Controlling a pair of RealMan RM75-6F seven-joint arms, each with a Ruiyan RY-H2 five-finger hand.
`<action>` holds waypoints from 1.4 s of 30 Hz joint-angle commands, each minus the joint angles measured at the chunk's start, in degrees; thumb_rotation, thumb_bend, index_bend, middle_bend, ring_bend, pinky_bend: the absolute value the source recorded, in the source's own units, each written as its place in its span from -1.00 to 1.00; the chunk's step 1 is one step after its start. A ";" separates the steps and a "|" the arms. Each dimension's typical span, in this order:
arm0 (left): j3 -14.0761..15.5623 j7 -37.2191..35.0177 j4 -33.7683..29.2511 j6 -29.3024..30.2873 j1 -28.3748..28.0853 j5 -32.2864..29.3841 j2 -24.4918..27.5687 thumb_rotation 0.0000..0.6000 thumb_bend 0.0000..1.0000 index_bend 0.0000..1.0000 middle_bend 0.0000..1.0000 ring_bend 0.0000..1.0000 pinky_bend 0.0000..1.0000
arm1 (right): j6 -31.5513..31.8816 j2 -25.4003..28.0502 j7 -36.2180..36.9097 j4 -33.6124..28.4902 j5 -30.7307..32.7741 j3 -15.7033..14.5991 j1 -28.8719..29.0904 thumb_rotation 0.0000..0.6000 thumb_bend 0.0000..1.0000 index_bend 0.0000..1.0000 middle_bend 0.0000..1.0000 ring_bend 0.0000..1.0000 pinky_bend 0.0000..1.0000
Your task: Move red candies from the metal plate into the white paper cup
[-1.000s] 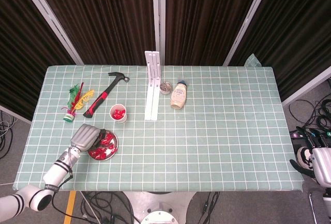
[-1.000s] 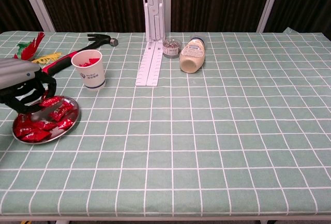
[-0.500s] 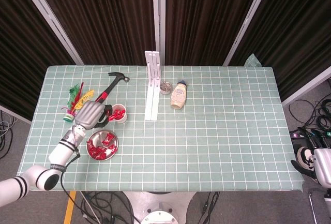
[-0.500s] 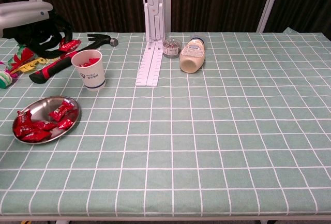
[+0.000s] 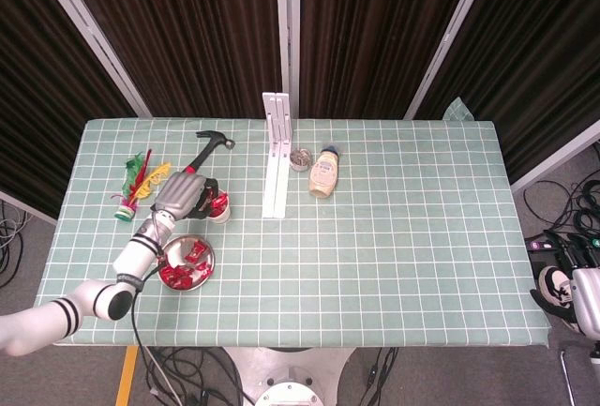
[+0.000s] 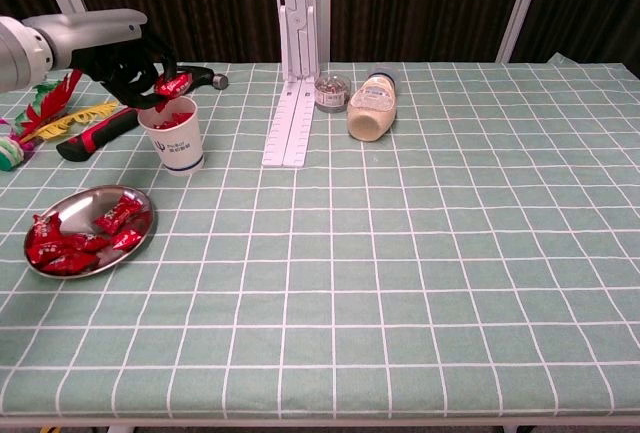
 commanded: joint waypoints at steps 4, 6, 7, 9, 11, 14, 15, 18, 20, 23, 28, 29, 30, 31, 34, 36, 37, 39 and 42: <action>0.80 -0.13 1.54 0.52 0.29 -0.84 -1.26 1.00 -0.13 0.28 0.78 0.73 1.00 | -0.37 -0.06 -0.10 -0.08 0.01 0.06 0.26 1.00 -0.84 -0.76 -0.51 -0.73 -0.15; 0.96 0.19 1.80 0.79 0.43 -1.30 -1.49 1.00 -0.14 0.27 0.78 0.73 1.00 | -0.40 -0.08 -0.14 -0.07 0.04 0.05 0.26 1.00 -0.84 -0.76 -0.51 -0.73 -0.15; 1.11 0.52 1.92 0.93 0.51 -1.58 -1.59 1.00 -0.14 0.27 0.78 0.73 1.00 | -0.46 -0.08 -0.16 -0.10 0.08 0.06 0.29 1.00 -0.84 -0.76 -0.51 -0.73 -0.15; 1.28 1.02 1.92 1.01 0.59 -2.10 -1.66 1.00 -0.14 0.26 0.78 0.73 1.00 | -0.44 -0.09 -0.20 -0.11 0.05 0.03 0.27 1.00 -0.84 -0.76 -0.51 -0.73 -0.15; 1.29 1.38 1.78 1.22 0.65 -2.68 -1.79 1.00 -0.15 0.25 0.77 0.73 1.00 | -0.37 -0.10 -0.19 -0.14 -0.04 0.01 0.25 1.00 -0.84 -0.76 -0.51 -0.73 -0.15; 1.32 1.97 1.47 1.19 0.58 -3.45 -1.77 1.00 -0.15 0.22 0.77 0.73 1.00 | -0.38 -0.01 -0.24 -0.25 0.00 0.00 0.23 1.00 -0.83 -0.76 -0.51 -0.73 -0.15; 1.36 2.22 1.40 1.18 0.56 -3.69 -1.74 1.00 -0.15 0.21 0.77 0.73 1.00 | -0.35 0.02 -0.22 -0.27 -0.01 -0.02 0.20 1.00 -0.84 -0.76 -0.51 -0.73 -0.15; 1.60 3.56 1.33 1.47 0.53 -4.52 -1.77 1.00 -0.15 0.18 0.76 0.73 1.00 | -0.23 0.09 -0.18 -0.28 -0.01 -0.02 0.12 1.00 -0.84 -0.76 -0.51 -0.73 -0.15; 1.81 4.82 1.16 1.33 0.40 -5.50 -1.66 1.00 -0.15 0.17 0.75 0.73 1.00 | -0.25 0.13 -0.13 -0.29 -0.03 -0.06 0.11 1.00 -0.83 -0.76 -0.51 -0.73 -0.15; 1.99 6.41 0.44 1.22 0.21 -6.82 -1.37 1.00 -0.15 0.10 0.73 0.73 1.00 | -0.31 0.13 0.01 -0.28 -0.14 -0.14 0.11 1.00 -0.84 -0.76 -0.51 -0.73 -0.15; 1.94 8.00 -0.58 1.76 0.00 -8.19 -0.95 1.00 -0.15 -0.05 0.71 0.72 1.00 | -0.39 0.16 0.17 -0.16 -0.10 -0.11 0.15 1.00 -0.84 -0.76 -0.51 -0.73 -0.14; 1.89 8.11 -0.87 2.02 0.04 -8.28 -0.82 1.00 -0.15 -0.09 0.71 0.72 1.00 | -0.37 0.17 0.20 -0.17 -0.09 -0.09 0.15 1.00 -0.84 -0.76 -0.51 -0.73 -0.14; 1.87 8.28 -1.39 2.52 0.15 -8.19 -0.52 1.00 -0.15 -0.13 0.70 0.72 1.00 | -0.33 0.20 0.24 -0.18 -0.11 -0.08 0.15 1.00 -0.84 -0.76 -0.51 -0.73 -0.14; 1.87 8.41 -1.94 3.02 0.30 -8.00 -0.21 1.00 -0.15 -0.18 0.69 0.72 1.00 | -0.30 0.21 0.24 -0.16 -0.14 -0.08 0.14 1.00 -0.84 -0.76 -0.51 -0.73 -0.14; 1.97 8.44 -4.59 5.56 1.29 -6.56 1.37 1.00 -0.15 -0.24 0.69 0.71 1.00 | -0.23 0.25 0.31 -0.13 -0.20 -0.08 0.12 1.00 -0.84 -0.76 -0.51 -0.73 -0.14; 2.29 8.55 -6.60 7.30 2.17 -5.38 2.71 1.00 -0.15 -0.24 0.69 0.71 1.00 | -0.25 0.29 0.31 -0.11 -0.12 -0.06 0.12 1.00 -0.84 -0.76 -0.51 -0.73 -0.14; 2.49 8.43 -7.95 8.60 2.88 -4.51 3.60 1.00 -0.15 -0.24 0.68 0.71 1.00 | -0.25 0.30 0.36 -0.12 -0.10 -0.05 0.12 1.00 -0.84 -0.76 -0.51 -0.73 -0.14; 2.99 7.84 -10.14 11.00 4.38 -2.84 5.09 1.00 -0.15 -0.24 0.68 0.71 1.00 | -0.17 0.30 0.47 -0.10 -0.18 -0.05 0.10 1.00 -0.84 -0.76 -0.51 -0.73 -0.14; 4.11 6.82 -12.23 13.92 6.59 -0.48 6.79 1.00 -0.16 -0.24 0.68 0.71 1.00 | -0.09 0.31 0.55 -0.03 -0.25 -0.07 0.07 1.00 -0.84 -0.76 -0.51 -0.73 -0.14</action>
